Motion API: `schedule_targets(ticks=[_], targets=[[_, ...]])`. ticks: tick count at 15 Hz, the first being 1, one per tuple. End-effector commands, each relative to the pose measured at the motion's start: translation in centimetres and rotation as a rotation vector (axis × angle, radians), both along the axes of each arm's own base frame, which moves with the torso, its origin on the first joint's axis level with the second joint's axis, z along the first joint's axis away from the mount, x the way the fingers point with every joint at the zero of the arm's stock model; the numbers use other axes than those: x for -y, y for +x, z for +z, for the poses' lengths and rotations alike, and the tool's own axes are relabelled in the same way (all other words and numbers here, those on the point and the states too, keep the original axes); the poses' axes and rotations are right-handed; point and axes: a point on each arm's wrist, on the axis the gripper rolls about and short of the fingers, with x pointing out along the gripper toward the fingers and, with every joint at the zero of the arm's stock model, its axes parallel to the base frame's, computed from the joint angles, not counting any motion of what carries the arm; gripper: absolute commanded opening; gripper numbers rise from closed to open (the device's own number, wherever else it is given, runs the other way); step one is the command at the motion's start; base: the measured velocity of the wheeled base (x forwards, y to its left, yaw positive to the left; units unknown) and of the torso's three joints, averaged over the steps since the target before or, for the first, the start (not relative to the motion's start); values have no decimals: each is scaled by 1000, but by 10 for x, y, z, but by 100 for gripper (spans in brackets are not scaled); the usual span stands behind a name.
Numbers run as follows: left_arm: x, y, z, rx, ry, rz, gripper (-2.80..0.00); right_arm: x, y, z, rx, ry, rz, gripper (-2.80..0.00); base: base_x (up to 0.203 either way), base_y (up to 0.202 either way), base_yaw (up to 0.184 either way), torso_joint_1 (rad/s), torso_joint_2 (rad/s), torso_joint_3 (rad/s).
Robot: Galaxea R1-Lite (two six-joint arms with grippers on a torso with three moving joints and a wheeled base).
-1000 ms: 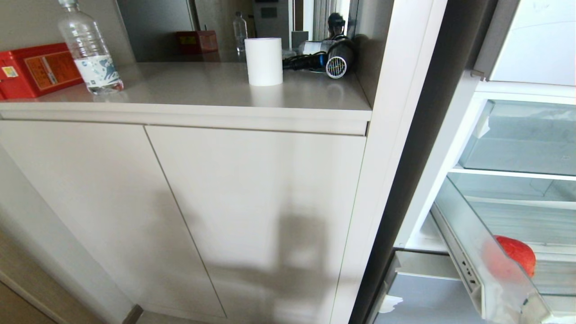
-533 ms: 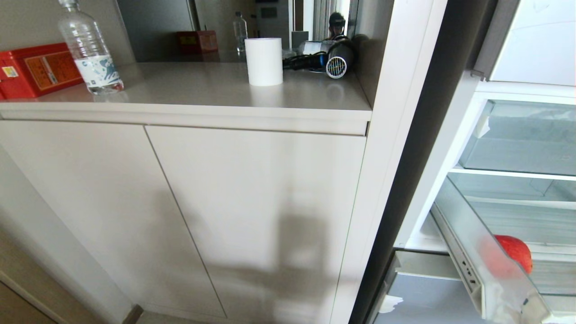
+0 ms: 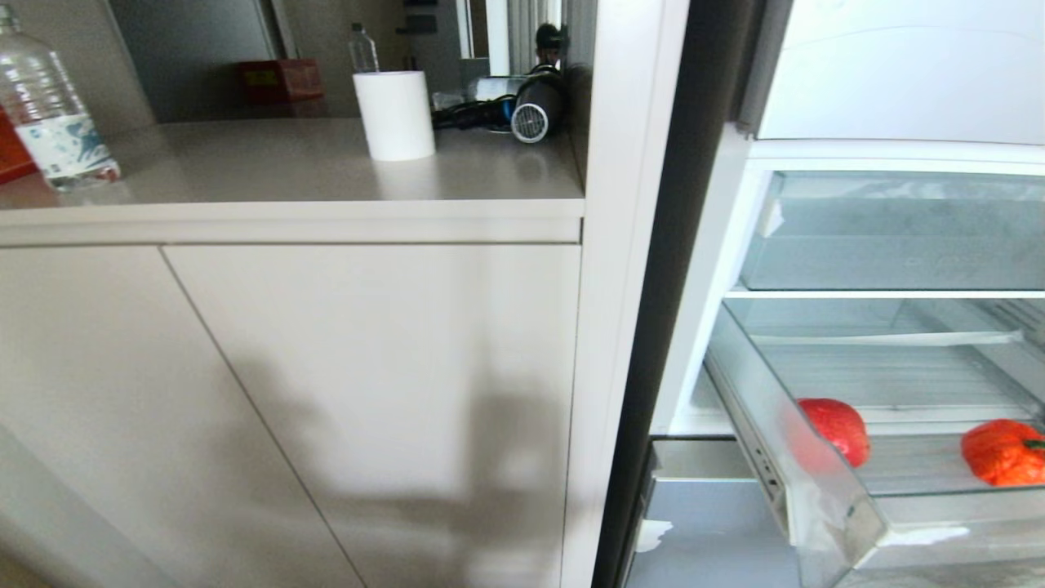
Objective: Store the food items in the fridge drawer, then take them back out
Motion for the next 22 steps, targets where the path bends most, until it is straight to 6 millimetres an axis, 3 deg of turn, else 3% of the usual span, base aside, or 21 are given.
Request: schedule_targets(ticks=[1,13,22], targets=[[0,0,0,0,0,0,-280,0,0,-1,-1,-2,0,-280,1,8,-174,0,2,0],[0,0,0,0,0,0,-280,0,0,0,3,-2,2,-280,1,6,-166,2,3,3],[0,0,0,0,0,0,-280,0,0,0,2,-2,2,-280,-1,1,-8,0,0,0]])
